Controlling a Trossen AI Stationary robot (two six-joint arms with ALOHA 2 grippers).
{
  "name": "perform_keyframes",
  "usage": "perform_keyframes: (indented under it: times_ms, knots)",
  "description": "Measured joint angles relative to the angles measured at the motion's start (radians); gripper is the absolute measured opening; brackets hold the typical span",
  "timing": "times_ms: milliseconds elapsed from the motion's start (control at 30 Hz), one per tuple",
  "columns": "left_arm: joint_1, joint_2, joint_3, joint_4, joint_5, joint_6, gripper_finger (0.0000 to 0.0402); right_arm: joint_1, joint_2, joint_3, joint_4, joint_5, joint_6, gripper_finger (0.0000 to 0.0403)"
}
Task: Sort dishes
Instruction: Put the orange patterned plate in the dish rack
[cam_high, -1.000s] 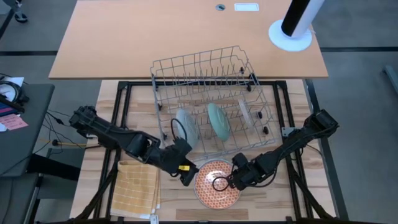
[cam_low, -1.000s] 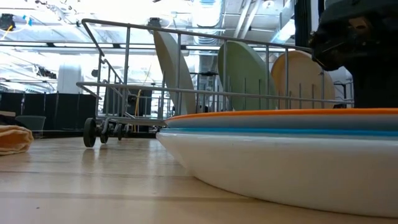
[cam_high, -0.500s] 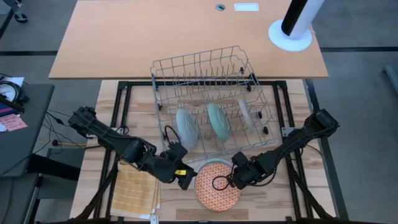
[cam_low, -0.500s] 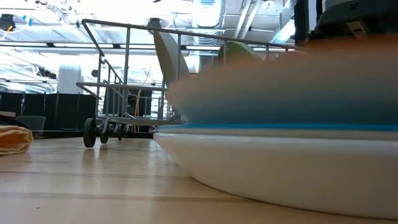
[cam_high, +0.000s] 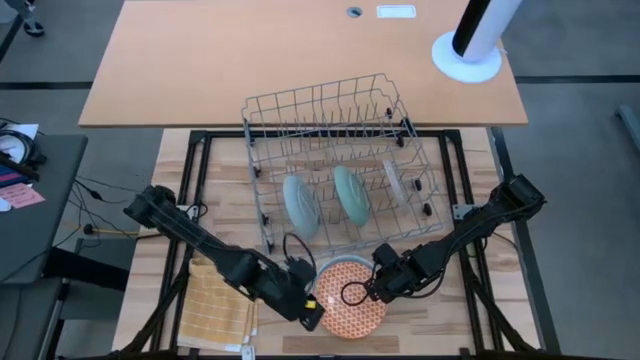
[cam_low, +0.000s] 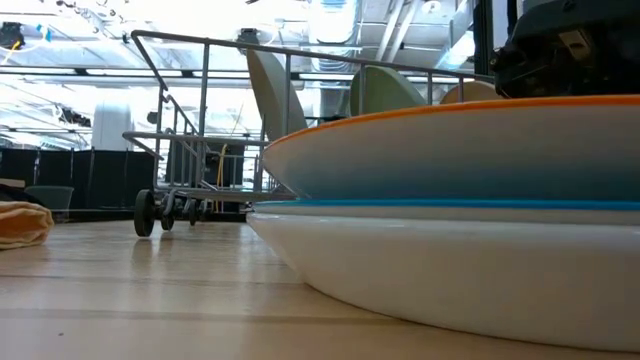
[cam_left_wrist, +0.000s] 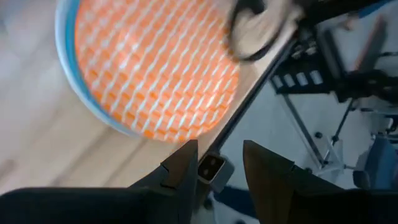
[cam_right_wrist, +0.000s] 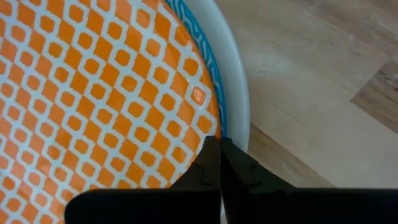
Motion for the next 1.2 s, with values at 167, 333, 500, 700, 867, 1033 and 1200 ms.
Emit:
perform_keyframes:
  times_ms: [167,333,500,700,867,1033,1200]
  knots:
    - [-0.011,0.079,0.000,0.030,0.078,-0.197,0.0123,0.000,0.000,0.000,0.002,0.000,0.000,0.0000]
    - [-0.033,0.144,0.000,0.050,0.093,-0.497,0.0123,0.000,0.000,0.000,0.003,-0.001,-0.002,0.0000]
    - [-0.045,0.198,0.000,0.051,0.087,-0.678,0.0130,0.000,0.000,0.000,0.004,-0.005,-0.002,0.0000]
    - [-0.047,0.244,0.000,0.080,0.012,-0.710,0.0169,0.000,0.000,0.000,0.008,-0.017,-0.007,0.0000]
    - [-0.047,0.279,0.000,0.107,0.007,-0.746,0.0201,0.000,0.000,0.000,0.017,-0.024,-0.007,0.0000]
    - [-0.044,0.279,0.000,0.090,-0.090,-0.782,0.0212,0.000,0.000,0.000,0.025,-0.027,-0.008,0.0000]
    - [-0.034,0.279,0.000,0.102,-0.082,-0.783,0.0212,0.000,0.000,0.000,0.024,-0.027,-0.005,0.0000]
